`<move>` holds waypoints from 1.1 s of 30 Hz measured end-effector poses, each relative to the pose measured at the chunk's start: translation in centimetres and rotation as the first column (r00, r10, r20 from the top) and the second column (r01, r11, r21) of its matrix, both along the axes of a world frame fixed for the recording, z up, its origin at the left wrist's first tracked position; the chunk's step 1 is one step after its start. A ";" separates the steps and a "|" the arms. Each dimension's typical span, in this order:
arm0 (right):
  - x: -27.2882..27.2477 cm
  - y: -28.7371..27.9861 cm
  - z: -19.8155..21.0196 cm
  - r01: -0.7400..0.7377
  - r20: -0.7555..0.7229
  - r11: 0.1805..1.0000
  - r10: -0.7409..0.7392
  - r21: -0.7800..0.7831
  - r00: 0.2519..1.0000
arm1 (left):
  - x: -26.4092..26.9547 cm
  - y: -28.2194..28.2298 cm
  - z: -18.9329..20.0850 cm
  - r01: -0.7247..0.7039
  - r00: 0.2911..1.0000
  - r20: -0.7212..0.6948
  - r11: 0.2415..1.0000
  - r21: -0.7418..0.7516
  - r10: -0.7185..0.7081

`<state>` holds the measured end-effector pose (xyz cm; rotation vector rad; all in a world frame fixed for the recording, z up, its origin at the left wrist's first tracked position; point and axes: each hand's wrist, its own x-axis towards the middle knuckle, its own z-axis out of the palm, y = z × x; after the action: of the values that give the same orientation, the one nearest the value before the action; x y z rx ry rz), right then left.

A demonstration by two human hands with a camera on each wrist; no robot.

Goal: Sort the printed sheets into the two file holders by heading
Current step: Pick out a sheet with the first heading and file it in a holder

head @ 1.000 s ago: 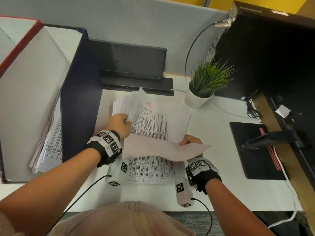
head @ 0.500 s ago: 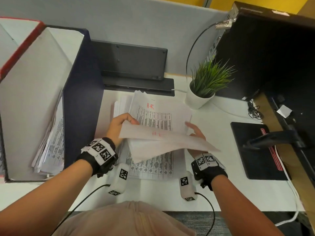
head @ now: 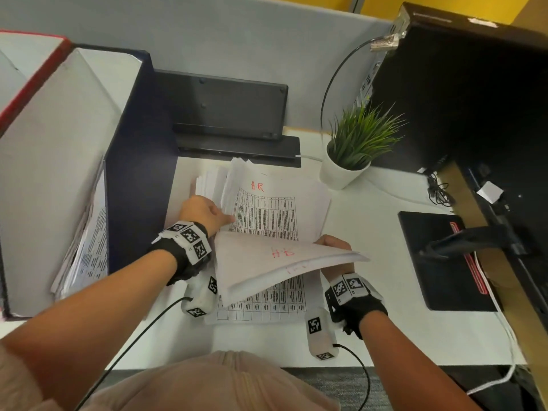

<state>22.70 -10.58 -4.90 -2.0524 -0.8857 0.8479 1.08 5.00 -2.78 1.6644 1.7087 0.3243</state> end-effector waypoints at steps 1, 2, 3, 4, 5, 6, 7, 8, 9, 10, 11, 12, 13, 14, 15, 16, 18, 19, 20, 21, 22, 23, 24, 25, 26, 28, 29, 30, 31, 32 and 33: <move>0.4 0.1 0.2 -0.015 -0.008 0.999 0.016 0.042 1.000 | 0.0 0.0 -0.2 0.009 1.000 -0.008 1.000 0.012 -0.008; 0.4 0.2 0.1 -0.027 -0.001 0.999 0.027 0.039 1.000 | -0.1 0.0 -0.4 0.019 1.000 -0.007 1.000 0.022 -0.019; 0.3 0.6 -0.2 -0.024 -0.018 0.999 0.024 0.035 1.000 | -0.2 -0.1 -0.5 0.030 1.000 -0.008 0.999 0.028 -0.029; 0.4 0.6 -0.3 0.006 -0.069 0.998 -0.002 0.062 0.998 | -0.3 -0.1 -0.6 0.044 0.999 -0.016 0.998 0.040 -0.044; 0.4 0.6 -0.5 0.057 -0.116 0.995 -0.047 0.087 0.992 | -0.4 -0.2 -0.6 0.062 0.998 -0.026 0.996 0.058 -0.061; 0.4 0.4 -0.5 0.107 -0.140 0.988 -0.091 0.115 0.986 | -0.5 -0.4 -0.6 0.082 0.996 -0.035 0.993 0.090 -0.079; 0.4 0.2 -0.5 0.135 -0.150 0.981 -0.114 0.140 0.982 | -0.6 -0.7 -0.4 0.090 0.996 -0.032 0.987 0.133 -0.086; 0.4 -0.1 -0.6 0.142 -0.170 0.978 -0.116 0.153 0.979 | -0.7 -1.0 -0.3 0.082 0.997 -0.006 0.979 0.187 -0.082; 0.4 -0.1 -0.6 0.136 -0.183 0.979 -0.107 0.155 0.977 | -0.6 -1.3 0.1 0.058 0.996 0.046 0.969 0.240 -0.071; 0.4 -0.2 -0.7 0.123 -0.171 0.979 -0.096 0.161 0.981 | -0.6 -1.7 0.3 0.036 0.990 0.118 0.959 0.281 -0.072; 0.5 -0.2 -0.7 0.115 -0.154 0.980 -0.090 0.160 0.984 | -0.5 -2.1 0.6 0.019 0.976 0.203 0.954 0.300 -0.083; 0.6 -0.2 -0.7 0.113 -0.148 0.982 -0.090 0.151 0.985 | -0.4 -2.4 0.9 0.005 0.953 0.289 0.955 0.296 -0.094; 0.8 -0.2 -0.7 0.118 -0.155 0.983 -0.096 0.139 0.983 | -0.4 -2.8 1.2 -0.007 0.925 0.368 0.964 0.265 -0.094; 0.9 0.0 -0.6 0.125 -0.148 0.984 -0.106 0.126 0.983 | -0.4 -3.1 1.4 -0.020 0.893 0.442 0.976 0.219 -0.081; 1.0 0.1 -0.6 0.129 -0.122 0.984 -0.114 0.126 0.986 | -0.5 -3.3 1.6 -0.031 0.863 0.502 0.985 0.172 -0.061; 1.0 0.2 -0.7 0.128 -0.081 0.984 -0.119 0.125 0.990 | -0.5 -3.5 1.9 -0.041 0.837 0.545 0.991 0.129 -0.037; 0.9 0.5 -0.5 0.138 0.010 0.982 -0.140 0.127 0.990 | -0.5 -3.6 2.1 -0.066 0.789 0.614 0.997 0.045 0.024; 0.9 0.7 -0.4 0.142 0.038 0.980 -0.149 0.142 0.988 | -0.4 -3.6 2.3 -0.071 0.765 0.642 0.997 0.002 0.053; 0.7 0.7 -0.2 0.143 0.046 0.976 -0.152 0.162 0.987 | -0.3 -3.6 2.4 -0.064 0.747 0.661 0.997 -0.035 0.072; 0.6 0.8 0.0 0.145 0.024 0.974 -0.152 0.174 0.988 | -0.2 -3.6 2.5 -0.046 0.736 0.672 0.997 -0.060 0.074; 0.6 0.9 0.3 0.151 -0.018 0.973 -0.150 0.174 0.988 | -0.2 -3.5 2.6 -0.022 0.730 0.681 0.997 -0.074 0.067; 0.6 1.1 0.5 0.163 -0.075 0.973 -0.152 0.164 0.986 | -0.1 -3.5 2.7 0.007 0.718 0.694 0.997 -0.083 0.052; 0.6 1.3 0.6 0.180 -0.150 0.972 -0.158 0.148 0.976 | -0.1 -3.4 2.8 0.034 0.702 0.711 0.995 -0.098 0.046; 0.7 1.5 0.8 0.201 -0.247 0.970 -0.162 0.139 0.955 | 0.0 -3.4 2.9 0.064 0.681 0.731 0.991 -0.114 0.040; 0.7 1.6 0.9 0.214 -0.329 0.967 -0.159 0.138 0.931 | 0.0 -3.2 3.1 0.092 0.665 0.746 0.988 -0.120 0.028; 0.7 1.9 1.4 0.152 -0.279 0.983 -0.118 0.103 0.953 | 0.0 -2.8 3.3 0.142 0.646 0.764 0.984 -0.104 -0.013; 0.7 2.0 1.6 0.103 -0.172 0.994 -0.093 0.048 0.981 | 0.0 -2.5 3.5 0.148 0.653 0.757 0.985 -0.091 -0.028; 0.6 2.1 1.7 0.083 -0.058 0.997 -0.083 0.003 0.995 | 0.0 -2.3 3.7 0.137 0.669 0.743 0.987 -0.081 -0.032; 0.6 2.1 1.8 0.095 0.036 0.995 -0.095 -0.013 0.995 | 0.0 -2.0 3.9 0.118 0.673 0.739 0.990 -0.081 -0.020; 0.5 2.1 1.9 0.119 0.095 0.993 -0.121 0.017 0.988 | 0.0 -1.9 4.1 0.104 0.652 0.758 0.988 -0.111 0.017; 0.5 2.1 2.1 0.142 0.107 0.987 -0.149 0.074 0.983 | 0.1 -1.9 4.2 0.108 0.609 0.790 0.981 -0.163 0.064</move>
<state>23.16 -8.50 -2.83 -2.0950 -0.8012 0.6211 1.17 3.13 1.45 1.1086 0.9808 0.7374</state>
